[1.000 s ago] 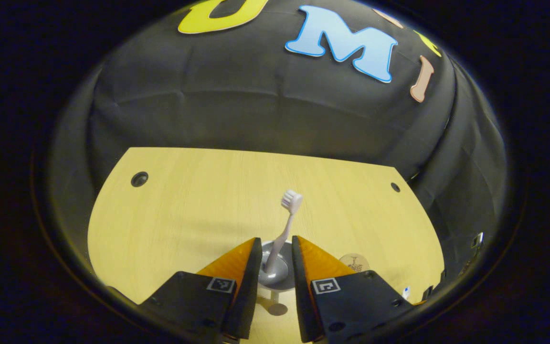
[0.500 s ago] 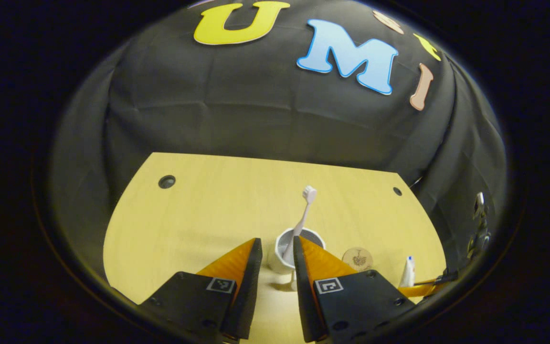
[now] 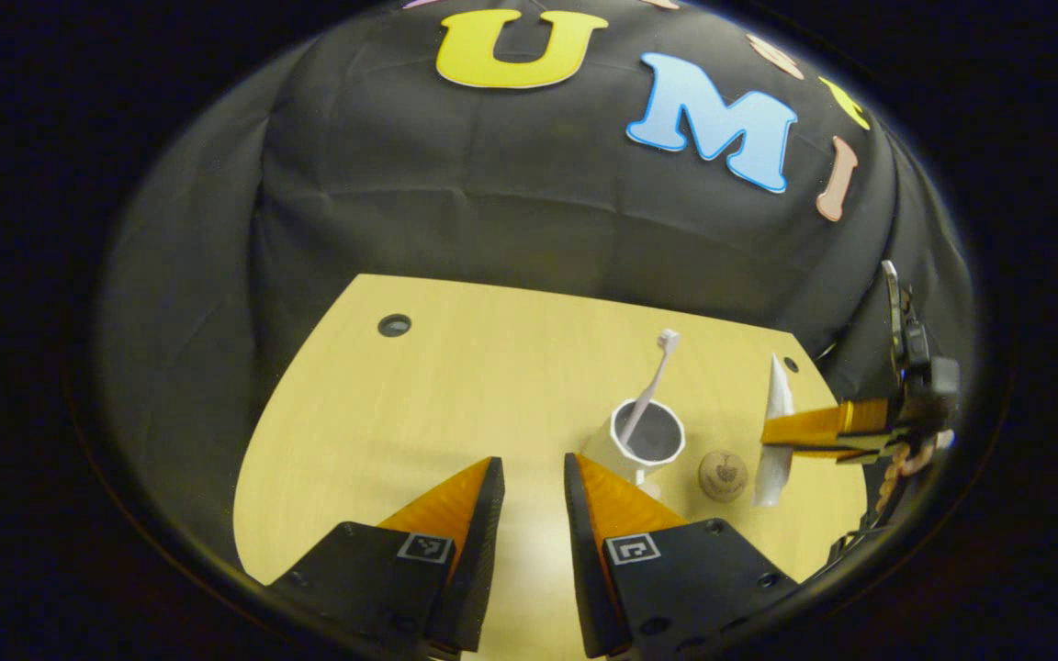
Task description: Put the toothbrush and toothpaste on the desktop into the cup, then pick up the cup and place it on the coaster on the desktop.
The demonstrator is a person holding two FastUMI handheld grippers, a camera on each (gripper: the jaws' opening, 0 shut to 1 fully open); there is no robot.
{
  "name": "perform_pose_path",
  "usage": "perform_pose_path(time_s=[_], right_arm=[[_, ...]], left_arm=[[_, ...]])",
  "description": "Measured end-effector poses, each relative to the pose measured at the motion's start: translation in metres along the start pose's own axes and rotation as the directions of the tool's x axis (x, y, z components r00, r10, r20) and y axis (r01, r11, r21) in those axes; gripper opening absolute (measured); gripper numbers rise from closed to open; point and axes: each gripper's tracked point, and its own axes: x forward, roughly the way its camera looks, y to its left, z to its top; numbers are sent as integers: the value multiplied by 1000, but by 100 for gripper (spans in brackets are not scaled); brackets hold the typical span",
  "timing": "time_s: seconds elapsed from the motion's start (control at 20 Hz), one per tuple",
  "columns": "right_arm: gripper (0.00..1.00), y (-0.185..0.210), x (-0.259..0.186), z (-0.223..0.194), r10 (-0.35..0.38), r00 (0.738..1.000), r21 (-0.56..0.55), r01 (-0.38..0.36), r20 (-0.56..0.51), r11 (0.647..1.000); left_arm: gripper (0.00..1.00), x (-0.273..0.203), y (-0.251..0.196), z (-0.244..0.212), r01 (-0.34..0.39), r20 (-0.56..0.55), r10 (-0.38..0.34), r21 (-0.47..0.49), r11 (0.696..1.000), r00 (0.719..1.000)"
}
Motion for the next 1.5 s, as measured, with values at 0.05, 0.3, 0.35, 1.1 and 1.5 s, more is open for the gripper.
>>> perform_pose_path(time_s=[0.05,0.3,0.35,1.1,1.5], right_arm=[[26,8,7,6,6,1000,9,-6,12,1000],[26,40,38,15,35,999,15,-35,11,999],[26,45,44,16,41,999,20,-41,11,999],[26,83,87,14,104,951,-184,-51,290,982],[62,85,74,-14,127,955,-248,-58,269,967]], left_arm=[[46,-4,7,-3,-13,-5,13,-10,1000,1000],[46,-33,42,-32,-75,-33,73,-79,994,997],[46,-38,48,-38,-88,-39,85,-87,992,996],[46,-71,66,-86,-156,-124,142,-113,981,982],[46,-39,33,-71,-106,-140,94,-82,991,986]])
